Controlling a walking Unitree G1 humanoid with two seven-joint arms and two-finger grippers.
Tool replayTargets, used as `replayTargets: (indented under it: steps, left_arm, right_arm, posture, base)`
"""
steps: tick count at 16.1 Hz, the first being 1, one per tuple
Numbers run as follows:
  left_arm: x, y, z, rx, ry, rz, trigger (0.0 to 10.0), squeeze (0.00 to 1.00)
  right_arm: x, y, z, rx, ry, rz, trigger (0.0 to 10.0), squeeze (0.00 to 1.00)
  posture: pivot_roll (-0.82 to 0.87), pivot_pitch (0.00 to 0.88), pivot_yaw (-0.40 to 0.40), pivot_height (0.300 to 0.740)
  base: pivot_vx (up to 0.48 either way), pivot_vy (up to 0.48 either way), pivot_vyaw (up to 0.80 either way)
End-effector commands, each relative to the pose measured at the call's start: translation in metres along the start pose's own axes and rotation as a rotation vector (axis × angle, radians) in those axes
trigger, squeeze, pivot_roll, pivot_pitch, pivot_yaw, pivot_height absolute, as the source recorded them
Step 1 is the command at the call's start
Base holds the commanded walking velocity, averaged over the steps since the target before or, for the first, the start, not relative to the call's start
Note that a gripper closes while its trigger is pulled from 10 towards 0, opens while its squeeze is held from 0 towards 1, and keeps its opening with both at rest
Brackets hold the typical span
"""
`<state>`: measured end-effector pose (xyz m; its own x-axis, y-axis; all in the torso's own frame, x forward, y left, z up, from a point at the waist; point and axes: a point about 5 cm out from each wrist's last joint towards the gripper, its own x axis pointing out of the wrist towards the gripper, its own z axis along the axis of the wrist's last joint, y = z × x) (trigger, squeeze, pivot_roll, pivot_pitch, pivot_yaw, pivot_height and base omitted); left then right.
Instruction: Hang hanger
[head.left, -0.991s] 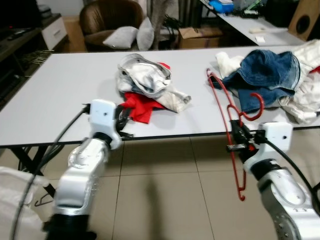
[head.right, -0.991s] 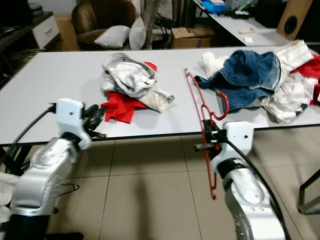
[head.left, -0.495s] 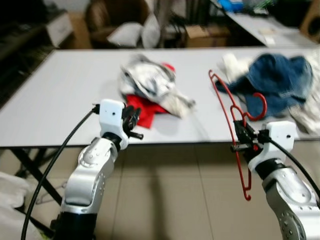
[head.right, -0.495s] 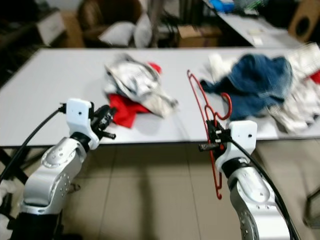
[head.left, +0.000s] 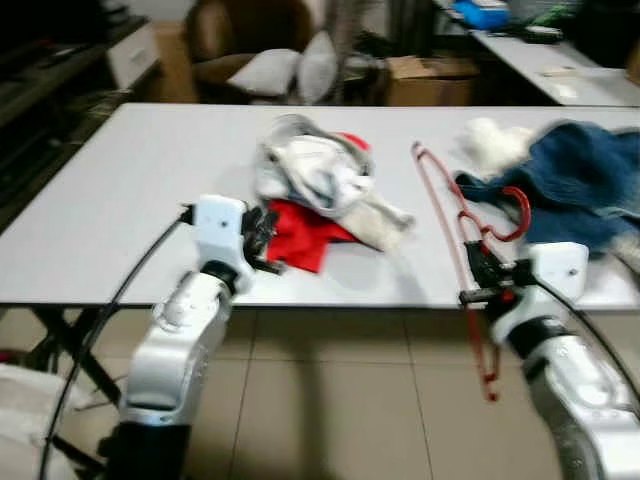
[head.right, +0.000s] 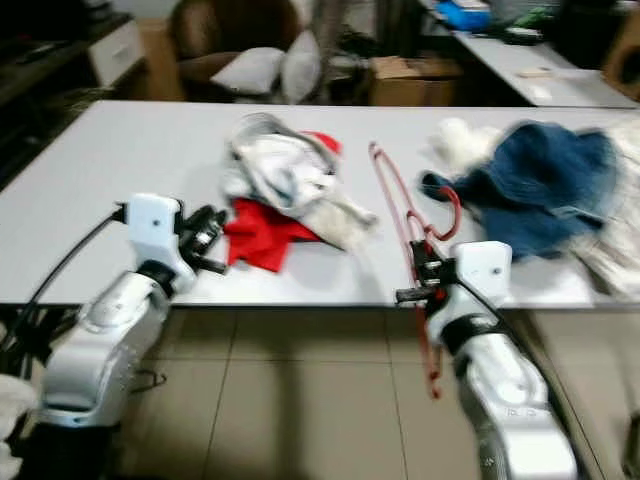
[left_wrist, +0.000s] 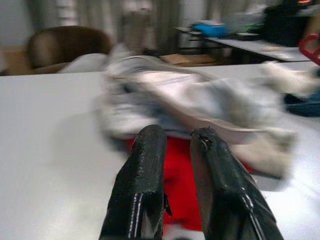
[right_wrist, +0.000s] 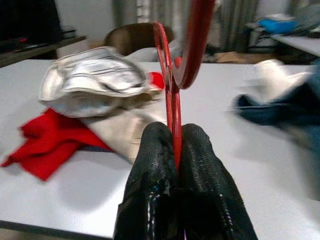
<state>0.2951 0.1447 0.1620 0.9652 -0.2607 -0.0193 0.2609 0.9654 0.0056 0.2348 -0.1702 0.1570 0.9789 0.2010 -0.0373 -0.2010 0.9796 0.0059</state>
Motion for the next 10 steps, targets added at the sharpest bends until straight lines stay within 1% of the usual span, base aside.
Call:
replayTargets:
  steps: [1, 10]
  left_arm:
    - [0.0013, -0.0001, 0.0003, -0.001, 0.001, 0.0, 10.0, 0.0]
    - [0.0033, -0.0012, -0.0004, -0.013, -0.001, -0.01, 10.0, 0.0]
  right_arm:
    - [-0.0012, -0.0037, 0.003, -0.018, -0.017, -0.015, 10.0, 0.0]
    - [-0.0001, -0.0058, 0.0023, -0.005, -0.02, -0.016, 10.0, 0.0]
  posture:
    - [-0.06, 0.0, 0.019, 0.74]
    - [-0.07, 0.0, 0.019, 0.74]
  base:
    - [0.315, 0.0, 0.0]
    - [0.328, 0.0, 0.0]
